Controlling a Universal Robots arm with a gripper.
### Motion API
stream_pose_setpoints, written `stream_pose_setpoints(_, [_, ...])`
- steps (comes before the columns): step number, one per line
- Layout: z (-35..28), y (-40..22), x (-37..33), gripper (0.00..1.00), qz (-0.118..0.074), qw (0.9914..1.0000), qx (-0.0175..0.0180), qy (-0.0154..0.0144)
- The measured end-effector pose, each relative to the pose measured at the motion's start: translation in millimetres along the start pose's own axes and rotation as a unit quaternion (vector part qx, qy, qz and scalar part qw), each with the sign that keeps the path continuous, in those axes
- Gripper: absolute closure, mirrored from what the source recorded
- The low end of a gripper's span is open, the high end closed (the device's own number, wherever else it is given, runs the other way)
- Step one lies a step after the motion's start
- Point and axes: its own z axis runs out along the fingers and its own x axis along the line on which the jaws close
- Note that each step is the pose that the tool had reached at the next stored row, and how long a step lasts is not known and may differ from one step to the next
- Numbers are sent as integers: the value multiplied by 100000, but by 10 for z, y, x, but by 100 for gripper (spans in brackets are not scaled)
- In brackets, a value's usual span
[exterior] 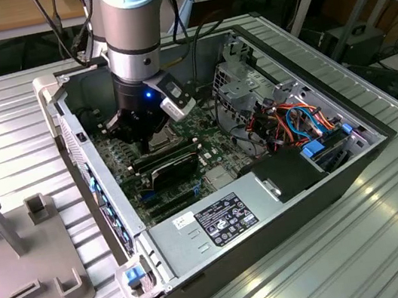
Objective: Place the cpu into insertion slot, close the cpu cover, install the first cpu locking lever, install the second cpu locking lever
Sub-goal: 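Install the second cpu locking lever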
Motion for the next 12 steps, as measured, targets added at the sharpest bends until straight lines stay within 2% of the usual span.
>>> stream_pose_setpoints(4, [-1,12,-86,89,0,100000,2,7])
stream_pose_setpoints(12, [-1,13,-100,89,-1,100000,1,7])
